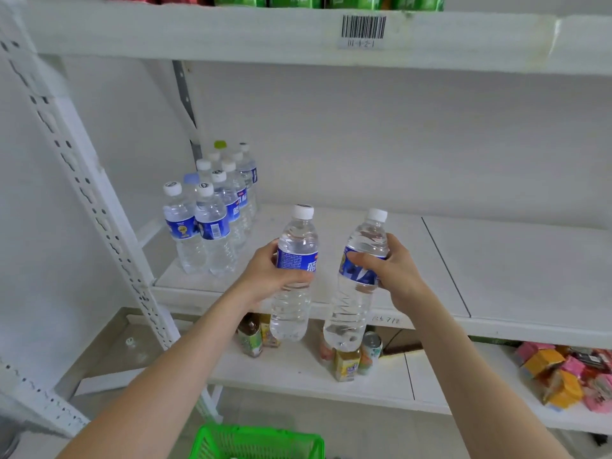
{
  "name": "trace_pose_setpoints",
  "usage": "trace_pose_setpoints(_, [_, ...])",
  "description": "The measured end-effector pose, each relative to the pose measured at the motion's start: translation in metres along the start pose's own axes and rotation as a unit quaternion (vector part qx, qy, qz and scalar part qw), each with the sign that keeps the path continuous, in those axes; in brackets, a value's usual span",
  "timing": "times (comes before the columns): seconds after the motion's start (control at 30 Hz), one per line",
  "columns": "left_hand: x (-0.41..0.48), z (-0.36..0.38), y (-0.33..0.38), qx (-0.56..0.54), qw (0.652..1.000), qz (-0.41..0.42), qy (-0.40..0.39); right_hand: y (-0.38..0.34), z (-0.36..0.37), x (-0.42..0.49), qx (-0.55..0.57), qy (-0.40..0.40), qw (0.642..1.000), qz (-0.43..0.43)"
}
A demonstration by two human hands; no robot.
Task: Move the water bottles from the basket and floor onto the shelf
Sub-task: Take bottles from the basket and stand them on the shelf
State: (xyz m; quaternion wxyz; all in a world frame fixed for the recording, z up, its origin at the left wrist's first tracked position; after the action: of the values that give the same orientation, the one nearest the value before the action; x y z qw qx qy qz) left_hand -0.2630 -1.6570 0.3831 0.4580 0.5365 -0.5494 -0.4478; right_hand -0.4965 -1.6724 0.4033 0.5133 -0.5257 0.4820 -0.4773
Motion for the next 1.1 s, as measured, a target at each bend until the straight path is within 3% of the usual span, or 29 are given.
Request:
trace_pose_setpoints(0.4, [0.114, -0.022, -0.011, -0.03, 0.994, 0.012, 0.106, -0.002, 0.02, 0.132, -0.041, -0.042, 0.998, -0.027])
trace_pose_setpoints(1.1, [0.277, -0.071, -0.051, -0.047, 0.989, 0.022, 0.139, 0.02, 0.087, 0.313, -0.112, -0.02, 0.992, -0.052])
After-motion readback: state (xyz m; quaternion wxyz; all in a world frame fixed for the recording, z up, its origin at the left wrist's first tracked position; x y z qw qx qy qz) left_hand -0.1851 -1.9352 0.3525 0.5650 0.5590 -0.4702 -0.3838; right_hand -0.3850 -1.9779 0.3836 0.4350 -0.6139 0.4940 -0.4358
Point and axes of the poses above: each hand's wrist, its own x-axis towards the middle knuckle, its own z-axis out of the palm, y = z × x, the point moved 3 cm from there along x, towards the middle knuckle, and after that the axes turned 1 degree about z, right-handed, at the moved point
